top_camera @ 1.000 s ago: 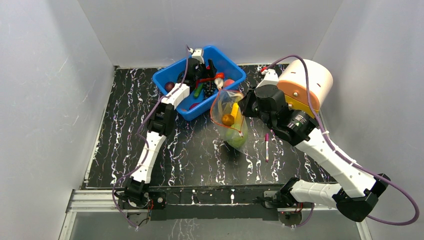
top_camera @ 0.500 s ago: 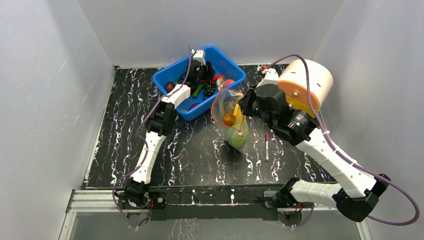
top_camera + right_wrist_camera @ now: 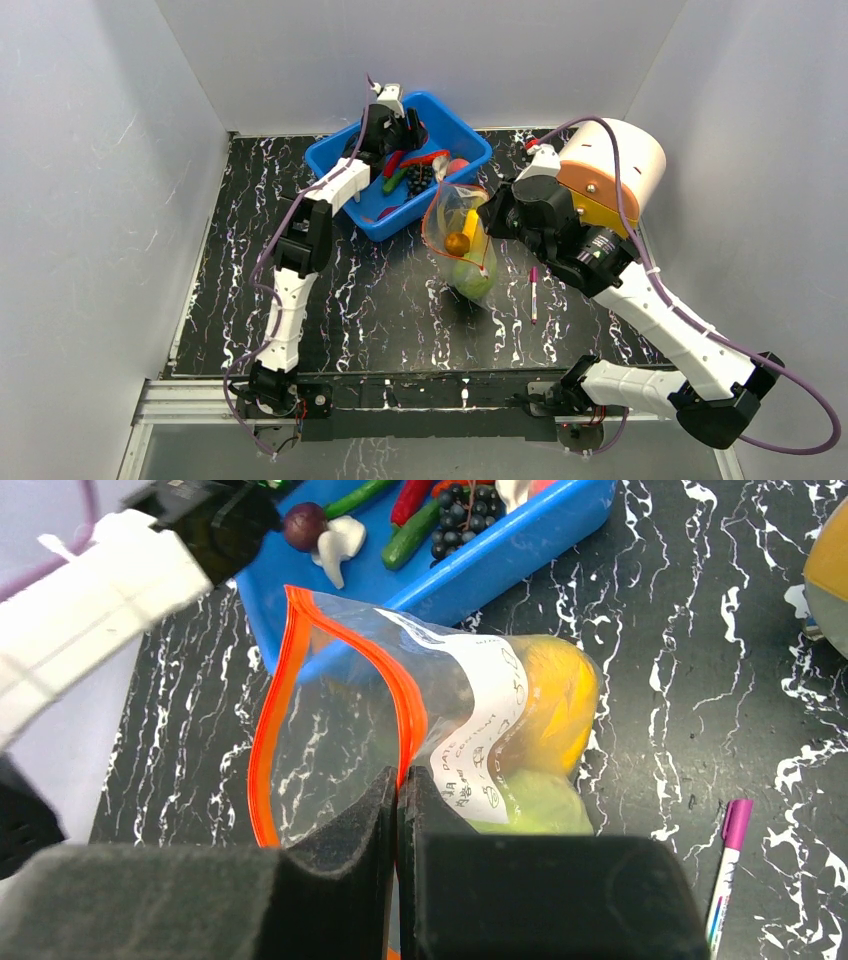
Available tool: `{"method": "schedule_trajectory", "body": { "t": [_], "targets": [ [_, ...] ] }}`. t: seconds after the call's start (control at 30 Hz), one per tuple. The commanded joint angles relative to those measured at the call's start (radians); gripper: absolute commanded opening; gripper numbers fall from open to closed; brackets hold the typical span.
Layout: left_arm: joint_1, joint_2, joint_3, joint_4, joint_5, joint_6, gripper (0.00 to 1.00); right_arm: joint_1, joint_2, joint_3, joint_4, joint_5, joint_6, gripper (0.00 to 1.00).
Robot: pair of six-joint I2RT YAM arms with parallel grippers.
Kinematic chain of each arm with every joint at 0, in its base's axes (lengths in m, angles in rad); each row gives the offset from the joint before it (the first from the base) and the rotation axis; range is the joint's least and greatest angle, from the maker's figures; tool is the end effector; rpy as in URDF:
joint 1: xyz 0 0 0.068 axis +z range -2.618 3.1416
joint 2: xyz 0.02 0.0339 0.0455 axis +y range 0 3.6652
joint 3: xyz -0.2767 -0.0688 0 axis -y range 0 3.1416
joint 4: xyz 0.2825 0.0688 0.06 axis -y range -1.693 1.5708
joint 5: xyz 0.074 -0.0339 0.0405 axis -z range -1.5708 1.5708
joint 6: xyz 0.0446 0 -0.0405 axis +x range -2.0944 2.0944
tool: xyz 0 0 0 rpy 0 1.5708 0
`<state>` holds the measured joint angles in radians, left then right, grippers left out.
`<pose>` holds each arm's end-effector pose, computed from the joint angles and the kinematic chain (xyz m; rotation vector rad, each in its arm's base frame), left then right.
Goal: Place the food in the zip-top bag and seal the zipper
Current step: Pick up the fake fruit from the bin, then place the fake fruit in the zipper food storage bag.
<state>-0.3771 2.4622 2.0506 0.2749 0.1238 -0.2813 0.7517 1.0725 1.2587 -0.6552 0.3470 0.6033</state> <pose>0.5887 -0.2391 0.2132 0.1772 1.7335 -0.5925 0.1986 0.1649 0.4154 0.0677 2.0457 0.5058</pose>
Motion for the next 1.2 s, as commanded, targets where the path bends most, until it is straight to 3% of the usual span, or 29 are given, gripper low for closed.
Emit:
{"method": "schedule_trajectory", "body": {
  "t": [0.0,0.47,0.83,1.17],
  "targets": [
    [-0.007,-0.185,-0.075,-0.042,0.033,-0.025,0.36,-0.001,-0.017,-0.003,0.074,0.049,0.001,0.00],
    [-0.006,-0.540,-0.329,-0.304,0.160,-0.088,0.36,-0.003,0.000,-0.037,0.088,0.078,-0.006,0.00],
    [-0.006,-0.799,-0.486,-0.456,0.476,-0.133,0.36,-0.004,0.023,-0.054,0.112,0.058,0.045,0.00],
    [-0.008,-1.019,-0.650,-0.506,0.676,-0.139,0.36,-0.004,-0.001,-0.094,0.162,0.033,0.105,0.00]
  ]
}}
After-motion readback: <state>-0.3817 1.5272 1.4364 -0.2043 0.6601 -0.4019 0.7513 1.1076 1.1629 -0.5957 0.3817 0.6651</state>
